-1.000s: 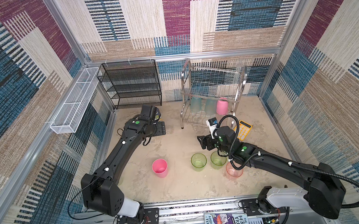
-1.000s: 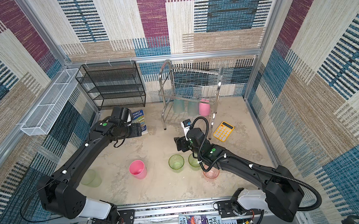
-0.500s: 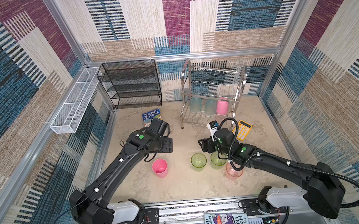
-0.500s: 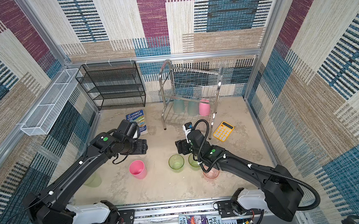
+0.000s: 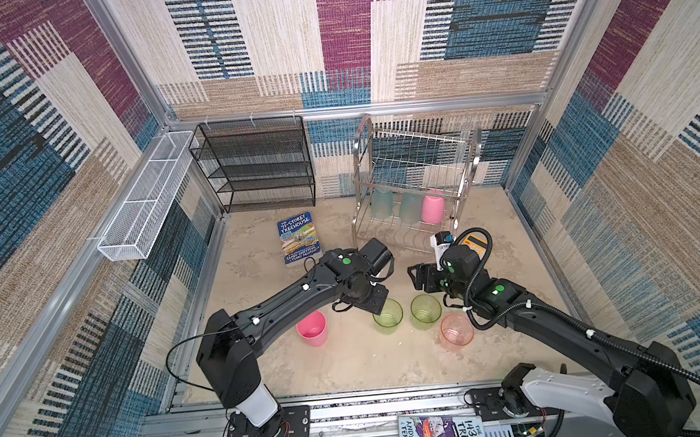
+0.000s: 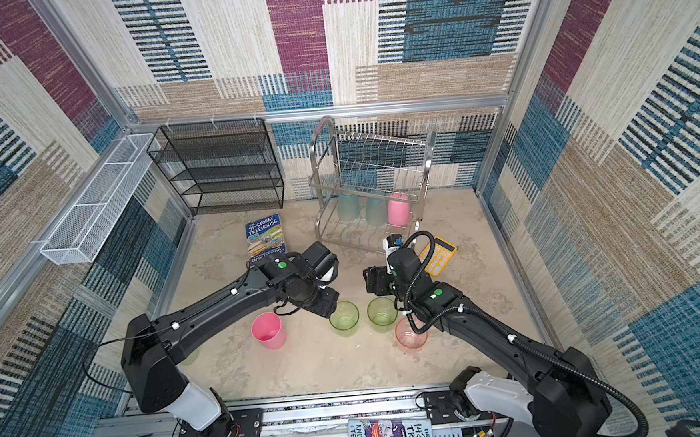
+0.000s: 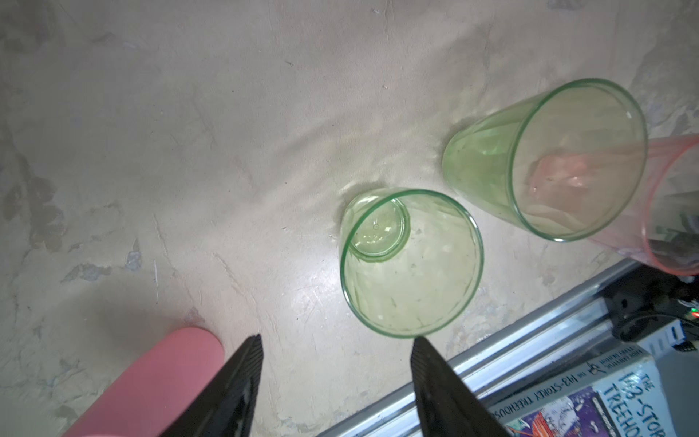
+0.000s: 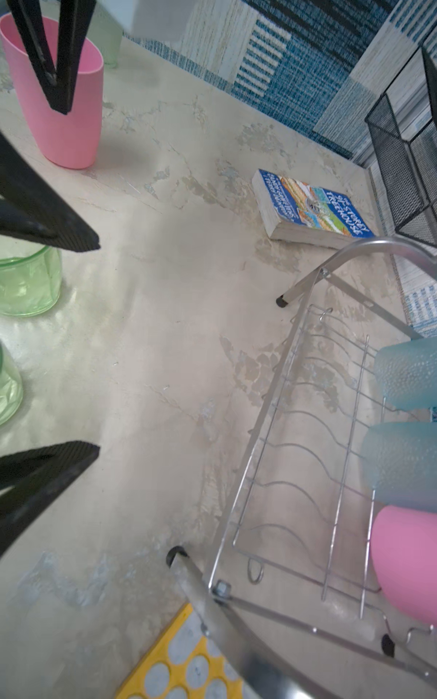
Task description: Load the cups into the dish rack
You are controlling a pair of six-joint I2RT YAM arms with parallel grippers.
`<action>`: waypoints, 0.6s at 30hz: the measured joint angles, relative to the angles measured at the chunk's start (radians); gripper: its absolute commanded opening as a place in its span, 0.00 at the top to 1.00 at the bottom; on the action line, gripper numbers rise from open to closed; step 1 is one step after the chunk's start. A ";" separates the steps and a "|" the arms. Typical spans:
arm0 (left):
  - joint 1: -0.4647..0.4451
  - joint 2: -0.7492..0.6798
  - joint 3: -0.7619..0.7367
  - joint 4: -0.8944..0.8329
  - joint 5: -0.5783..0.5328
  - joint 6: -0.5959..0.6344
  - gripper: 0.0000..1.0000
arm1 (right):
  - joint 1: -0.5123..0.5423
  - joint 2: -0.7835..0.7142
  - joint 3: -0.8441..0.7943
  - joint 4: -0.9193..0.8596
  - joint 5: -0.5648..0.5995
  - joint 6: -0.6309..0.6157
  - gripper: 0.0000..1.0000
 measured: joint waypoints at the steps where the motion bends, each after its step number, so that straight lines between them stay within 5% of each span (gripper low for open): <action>1: -0.003 0.013 0.002 0.005 0.009 0.009 0.37 | -0.007 -0.001 -0.003 -0.009 -0.003 0.003 0.19; 13: -0.026 0.135 0.003 0.066 0.066 0.116 0.42 | -0.026 0.004 -0.019 -0.046 -0.055 0.040 0.20; 18: -0.024 0.168 0.003 0.080 0.040 0.142 0.52 | -0.026 0.025 -0.019 -0.045 -0.064 0.040 0.21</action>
